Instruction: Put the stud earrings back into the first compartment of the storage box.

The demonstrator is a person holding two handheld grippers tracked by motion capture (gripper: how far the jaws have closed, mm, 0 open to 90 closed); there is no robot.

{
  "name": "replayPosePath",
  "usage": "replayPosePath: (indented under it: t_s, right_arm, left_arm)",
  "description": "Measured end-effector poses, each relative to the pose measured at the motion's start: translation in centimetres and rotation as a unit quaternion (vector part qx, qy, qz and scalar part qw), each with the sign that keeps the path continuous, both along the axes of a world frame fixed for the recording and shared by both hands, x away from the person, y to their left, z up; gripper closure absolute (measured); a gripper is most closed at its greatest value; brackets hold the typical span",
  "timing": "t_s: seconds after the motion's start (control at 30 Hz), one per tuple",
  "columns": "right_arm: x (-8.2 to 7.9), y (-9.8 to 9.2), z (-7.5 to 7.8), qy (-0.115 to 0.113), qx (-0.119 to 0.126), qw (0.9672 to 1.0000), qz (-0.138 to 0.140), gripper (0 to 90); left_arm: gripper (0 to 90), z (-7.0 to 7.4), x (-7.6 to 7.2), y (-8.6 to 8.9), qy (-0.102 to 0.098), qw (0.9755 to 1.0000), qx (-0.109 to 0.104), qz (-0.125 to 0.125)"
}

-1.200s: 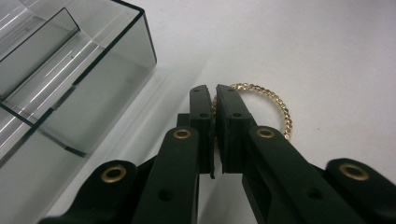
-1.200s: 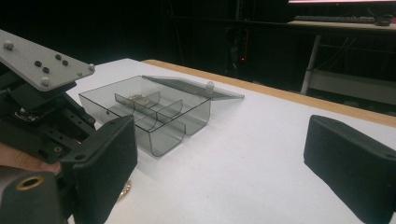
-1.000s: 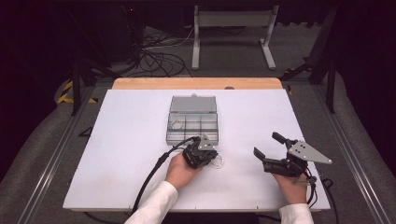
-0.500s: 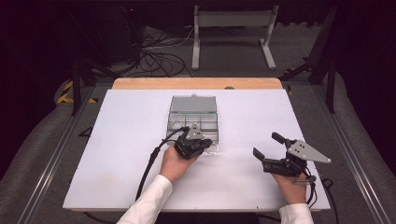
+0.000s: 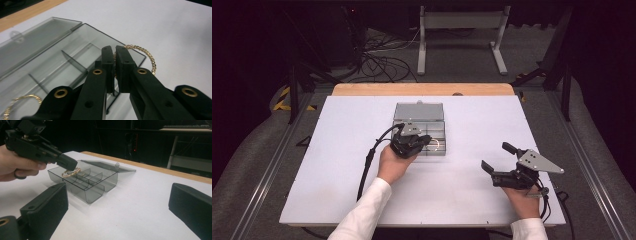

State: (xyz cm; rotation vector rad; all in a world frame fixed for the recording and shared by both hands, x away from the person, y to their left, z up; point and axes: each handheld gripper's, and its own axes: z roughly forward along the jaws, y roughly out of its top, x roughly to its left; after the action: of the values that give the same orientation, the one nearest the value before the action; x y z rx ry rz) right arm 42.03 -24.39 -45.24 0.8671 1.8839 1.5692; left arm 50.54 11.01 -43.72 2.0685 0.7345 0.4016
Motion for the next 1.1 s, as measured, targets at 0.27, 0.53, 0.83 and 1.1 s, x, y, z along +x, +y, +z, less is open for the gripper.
replayPosePath:
  t_s: [0.27,0.53,0.83,1.1]
  right_arm:
    - [0.2,0.0,-0.1,0.007,-0.004,1.0000,0.001,0.2]
    - [0.2,0.0,-0.1,0.007,-0.007,0.9999,-0.002,0.0]
    - [0.2,0.0,-0.2,0.005,-0.011,0.9999,-0.004,0.1]
    - [0.2,-0.1,-0.2,0.004,-0.012,0.9999,-0.006,0.1]
  left_arm:
    - [86.2,0.0,1.9,2.0,-0.005,0.9982,-0.002,0.060]
    - [86.2,0.3,3.2,3.1,-0.003,0.9950,0.009,0.100]
    - [86.1,-0.3,4.6,4.5,-0.001,0.9897,0.022,0.141]
    - [86.0,-0.9,5.3,5.1,0.009,0.9874,0.042,0.152]
